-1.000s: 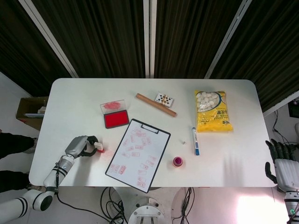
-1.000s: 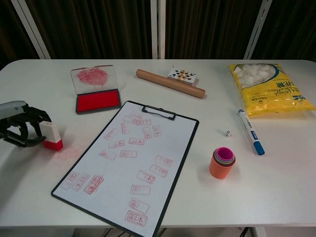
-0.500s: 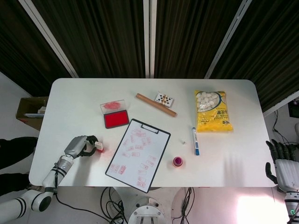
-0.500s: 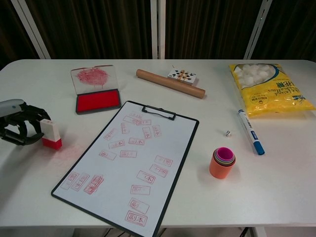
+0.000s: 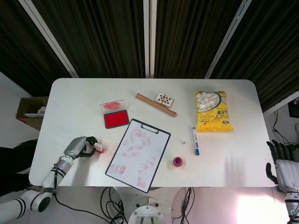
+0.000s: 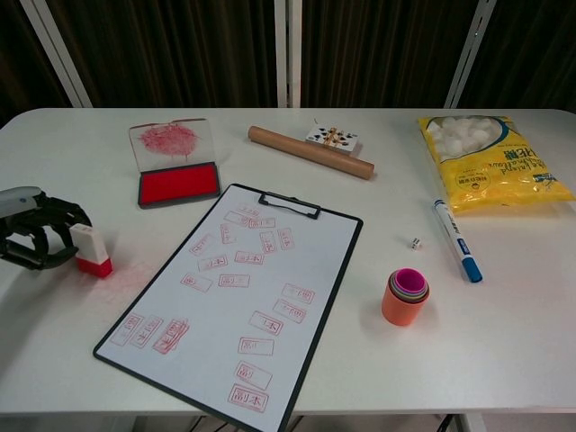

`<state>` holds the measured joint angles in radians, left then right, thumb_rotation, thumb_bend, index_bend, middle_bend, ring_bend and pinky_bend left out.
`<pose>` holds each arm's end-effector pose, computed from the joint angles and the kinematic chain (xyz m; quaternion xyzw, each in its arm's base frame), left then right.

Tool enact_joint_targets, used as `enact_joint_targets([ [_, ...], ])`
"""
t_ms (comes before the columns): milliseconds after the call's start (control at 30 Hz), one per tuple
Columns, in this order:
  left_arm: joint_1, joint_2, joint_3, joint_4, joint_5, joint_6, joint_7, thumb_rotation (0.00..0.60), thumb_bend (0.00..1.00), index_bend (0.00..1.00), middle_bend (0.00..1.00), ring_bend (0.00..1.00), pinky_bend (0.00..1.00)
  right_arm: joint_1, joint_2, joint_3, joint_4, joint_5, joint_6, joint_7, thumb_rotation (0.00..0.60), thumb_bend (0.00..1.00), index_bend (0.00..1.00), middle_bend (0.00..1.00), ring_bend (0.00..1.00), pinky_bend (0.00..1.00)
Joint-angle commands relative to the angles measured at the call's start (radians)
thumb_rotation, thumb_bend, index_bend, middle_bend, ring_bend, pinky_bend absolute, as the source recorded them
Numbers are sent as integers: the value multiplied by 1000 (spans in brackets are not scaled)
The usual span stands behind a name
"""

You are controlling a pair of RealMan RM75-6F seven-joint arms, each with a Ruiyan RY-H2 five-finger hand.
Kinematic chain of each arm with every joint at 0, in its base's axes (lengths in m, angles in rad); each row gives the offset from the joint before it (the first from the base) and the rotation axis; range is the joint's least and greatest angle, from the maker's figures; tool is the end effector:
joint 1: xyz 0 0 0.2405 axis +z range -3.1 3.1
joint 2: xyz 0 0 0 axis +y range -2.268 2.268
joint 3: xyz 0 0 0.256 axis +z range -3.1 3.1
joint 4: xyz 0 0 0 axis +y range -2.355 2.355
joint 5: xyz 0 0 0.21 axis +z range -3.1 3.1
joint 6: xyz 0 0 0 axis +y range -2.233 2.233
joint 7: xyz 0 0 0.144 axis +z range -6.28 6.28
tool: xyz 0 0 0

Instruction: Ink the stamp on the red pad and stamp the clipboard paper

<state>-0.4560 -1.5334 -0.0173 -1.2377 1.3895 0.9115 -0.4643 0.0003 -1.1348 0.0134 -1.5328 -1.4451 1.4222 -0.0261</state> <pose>-0.2923 0.2734 -0.0185 -0.6106 -0.6166 -0.3645 0.3379 -0.3527 -0.1445 0.1527 0.5916 -0.4262 0.2984 0.6159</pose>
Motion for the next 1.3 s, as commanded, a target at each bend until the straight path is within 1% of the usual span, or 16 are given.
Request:
enact_joint_targets([
  [33, 1, 1, 2, 2, 8, 5, -11, 600, 438, 436, 414, 376, 579, 0, 0, 0, 0, -1, 0, -1, 600, 566, 0, 0, 0, 0],
  [433, -1, 13, 11, 2, 32, 11, -60, 600, 436, 422, 396, 370, 572, 0, -2, 0, -1, -3, 3, -6, 600, 566, 0, 0, 0, 0],
  [833, -1, 16, 8, 10, 32, 16, -74, 600, 432, 345, 331, 357, 563, -2, 1, 0, -2, -3, 5, -5, 600, 566, 0, 0, 0, 0],
  [1033, 3, 38, -3, 15, 21, 33, -60, 600, 432, 317, 304, 346, 556, 0, 5, 1, -9, -7, 8, -8, 600, 566, 0, 0, 0, 0],
  [1133, 18, 50, -25, 31, -2, 69, -38, 600, 427, 305, 280, 322, 545, -1, 7, 3, -13, -9, 12, -7, 600, 565, 0, 0, 0, 0],
  [1233, 49, 46, -73, 74, -31, 169, -4, 600, 419, 294, 256, 285, 532, -3, 13, 7, -16, -12, 23, 0, 600, 566, 0, 0, 0, 0],
  [1300, 70, 49, -99, 106, -29, 257, 29, 600, 416, 275, 236, 260, 502, -6, 15, 13, -11, -24, 46, 16, 600, 566, 0, 0, 0, 0],
])
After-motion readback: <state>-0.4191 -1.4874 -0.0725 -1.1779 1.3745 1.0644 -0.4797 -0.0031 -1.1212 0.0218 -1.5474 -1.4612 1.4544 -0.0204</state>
